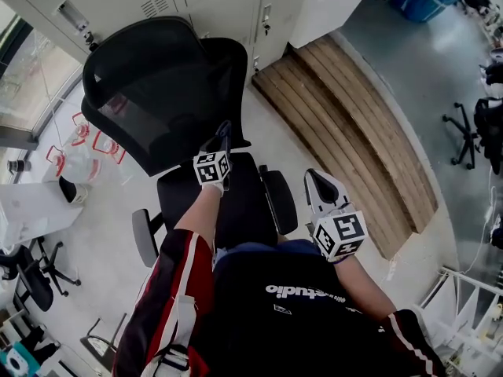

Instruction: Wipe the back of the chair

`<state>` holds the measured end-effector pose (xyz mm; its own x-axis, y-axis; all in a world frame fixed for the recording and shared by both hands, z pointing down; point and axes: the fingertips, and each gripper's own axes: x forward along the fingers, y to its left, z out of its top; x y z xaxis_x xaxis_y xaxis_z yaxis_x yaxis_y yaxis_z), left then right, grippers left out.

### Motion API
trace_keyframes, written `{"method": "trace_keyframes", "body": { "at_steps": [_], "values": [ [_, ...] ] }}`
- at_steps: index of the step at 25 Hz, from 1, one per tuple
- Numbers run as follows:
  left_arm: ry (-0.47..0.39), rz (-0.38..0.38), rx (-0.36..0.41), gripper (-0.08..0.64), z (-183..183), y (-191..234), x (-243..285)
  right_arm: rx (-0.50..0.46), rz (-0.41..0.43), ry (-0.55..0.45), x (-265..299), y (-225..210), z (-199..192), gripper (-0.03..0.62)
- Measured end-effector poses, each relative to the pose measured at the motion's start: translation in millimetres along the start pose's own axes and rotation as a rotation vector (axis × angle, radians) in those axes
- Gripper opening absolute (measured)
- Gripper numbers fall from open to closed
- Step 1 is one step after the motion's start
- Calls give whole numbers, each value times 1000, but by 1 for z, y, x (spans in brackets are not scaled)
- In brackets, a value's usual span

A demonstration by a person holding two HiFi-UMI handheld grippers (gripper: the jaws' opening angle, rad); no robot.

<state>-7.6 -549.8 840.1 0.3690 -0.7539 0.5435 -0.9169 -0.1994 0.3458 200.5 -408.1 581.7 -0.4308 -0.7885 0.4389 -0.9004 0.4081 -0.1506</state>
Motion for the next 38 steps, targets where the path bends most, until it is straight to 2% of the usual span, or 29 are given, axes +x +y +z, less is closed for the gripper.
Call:
{"method": "trace_keyframes", "body": {
  "at_steps": [6,16,26,32,38],
  "values": [
    [-6,86,-18,60,1,73,-40,-18,23,4,11,43,3,13],
    [-17,204,-30,60,1,205,-120,-53,80,18,38,145,0,14],
    [-40,290,-68,60,1,307,-201,-79,144,15,69,233,8,14],
    [-92,303,-101,60,4,339,-249,-95,187,11,76,271,7,14],
    [-263,180,-154,60,43,307,-303,-94,229,-15,74,304,12,13]
  ]
}}
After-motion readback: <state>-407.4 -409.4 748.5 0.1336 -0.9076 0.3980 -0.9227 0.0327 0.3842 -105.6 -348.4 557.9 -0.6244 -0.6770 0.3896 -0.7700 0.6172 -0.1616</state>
